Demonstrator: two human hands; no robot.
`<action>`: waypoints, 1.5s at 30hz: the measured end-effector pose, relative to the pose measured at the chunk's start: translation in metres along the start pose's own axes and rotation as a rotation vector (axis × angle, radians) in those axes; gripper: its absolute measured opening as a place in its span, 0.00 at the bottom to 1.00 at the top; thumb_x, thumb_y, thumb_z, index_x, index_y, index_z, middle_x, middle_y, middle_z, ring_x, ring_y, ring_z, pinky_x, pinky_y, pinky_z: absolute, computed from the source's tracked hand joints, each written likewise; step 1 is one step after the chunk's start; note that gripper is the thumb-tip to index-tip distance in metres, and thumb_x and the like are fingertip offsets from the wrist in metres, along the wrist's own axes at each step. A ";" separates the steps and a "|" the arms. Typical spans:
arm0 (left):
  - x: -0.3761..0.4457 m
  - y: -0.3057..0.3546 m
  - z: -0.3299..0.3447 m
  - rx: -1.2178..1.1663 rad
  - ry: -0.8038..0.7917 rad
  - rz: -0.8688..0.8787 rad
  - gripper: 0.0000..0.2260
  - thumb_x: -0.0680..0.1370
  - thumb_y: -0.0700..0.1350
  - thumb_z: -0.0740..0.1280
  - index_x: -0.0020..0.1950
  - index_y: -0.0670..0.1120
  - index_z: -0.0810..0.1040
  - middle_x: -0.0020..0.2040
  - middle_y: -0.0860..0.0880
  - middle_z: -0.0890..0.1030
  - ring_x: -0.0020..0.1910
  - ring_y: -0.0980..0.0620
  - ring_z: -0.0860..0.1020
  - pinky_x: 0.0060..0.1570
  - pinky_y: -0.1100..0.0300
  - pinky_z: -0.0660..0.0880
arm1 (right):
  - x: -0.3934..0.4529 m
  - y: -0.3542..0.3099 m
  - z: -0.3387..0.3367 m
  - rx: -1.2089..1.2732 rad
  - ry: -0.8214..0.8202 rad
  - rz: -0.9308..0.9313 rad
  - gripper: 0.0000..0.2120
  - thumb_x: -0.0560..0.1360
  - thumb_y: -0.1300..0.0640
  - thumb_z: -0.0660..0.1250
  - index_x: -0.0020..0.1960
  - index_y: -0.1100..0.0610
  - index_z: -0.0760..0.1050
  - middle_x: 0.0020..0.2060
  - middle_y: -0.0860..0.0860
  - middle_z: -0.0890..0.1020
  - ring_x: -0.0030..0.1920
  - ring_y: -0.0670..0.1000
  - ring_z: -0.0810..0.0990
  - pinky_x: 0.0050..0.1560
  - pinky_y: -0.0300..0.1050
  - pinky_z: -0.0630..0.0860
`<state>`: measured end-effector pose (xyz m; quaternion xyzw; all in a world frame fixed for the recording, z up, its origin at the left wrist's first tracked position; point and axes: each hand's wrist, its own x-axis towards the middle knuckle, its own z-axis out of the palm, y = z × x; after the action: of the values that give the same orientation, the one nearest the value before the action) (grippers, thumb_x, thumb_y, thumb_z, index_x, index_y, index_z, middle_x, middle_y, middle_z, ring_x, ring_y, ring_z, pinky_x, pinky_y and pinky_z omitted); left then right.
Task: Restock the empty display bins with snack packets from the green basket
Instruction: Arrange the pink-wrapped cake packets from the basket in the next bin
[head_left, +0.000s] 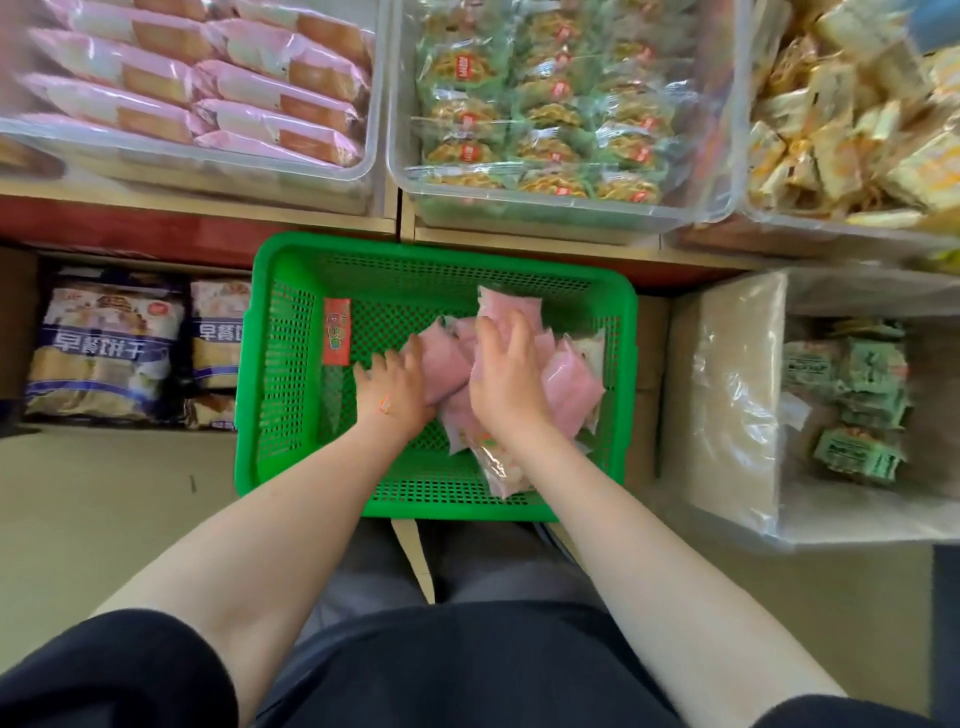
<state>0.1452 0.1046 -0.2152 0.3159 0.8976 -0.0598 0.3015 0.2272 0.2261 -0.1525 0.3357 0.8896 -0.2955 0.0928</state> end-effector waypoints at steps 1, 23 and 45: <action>0.002 -0.001 0.000 -0.031 0.007 0.014 0.46 0.69 0.62 0.71 0.77 0.44 0.54 0.63 0.39 0.74 0.61 0.39 0.74 0.60 0.43 0.71 | -0.001 0.002 -0.006 -0.001 0.023 0.027 0.26 0.75 0.67 0.62 0.72 0.59 0.64 0.74 0.65 0.56 0.73 0.65 0.61 0.72 0.56 0.65; -0.073 -0.054 -0.103 -1.991 -0.545 -0.097 0.39 0.55 0.54 0.83 0.62 0.41 0.79 0.54 0.40 0.82 0.49 0.43 0.83 0.50 0.46 0.80 | -0.009 0.007 -0.122 1.118 -0.151 0.348 0.24 0.72 0.64 0.70 0.67 0.57 0.72 0.56 0.57 0.82 0.49 0.54 0.84 0.53 0.51 0.80; -0.065 -0.140 -0.258 -1.952 -0.202 -0.072 0.15 0.79 0.46 0.66 0.63 0.40 0.76 0.51 0.42 0.85 0.45 0.47 0.85 0.39 0.56 0.82 | 0.006 -0.153 -0.131 1.809 -0.624 0.038 0.18 0.77 0.53 0.61 0.63 0.57 0.80 0.57 0.57 0.82 0.60 0.57 0.81 0.61 0.56 0.77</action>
<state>-0.0291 0.0359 0.0195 -0.1063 0.5320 0.6725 0.5035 0.1275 0.2148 0.0219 0.2008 0.2537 -0.9455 0.0359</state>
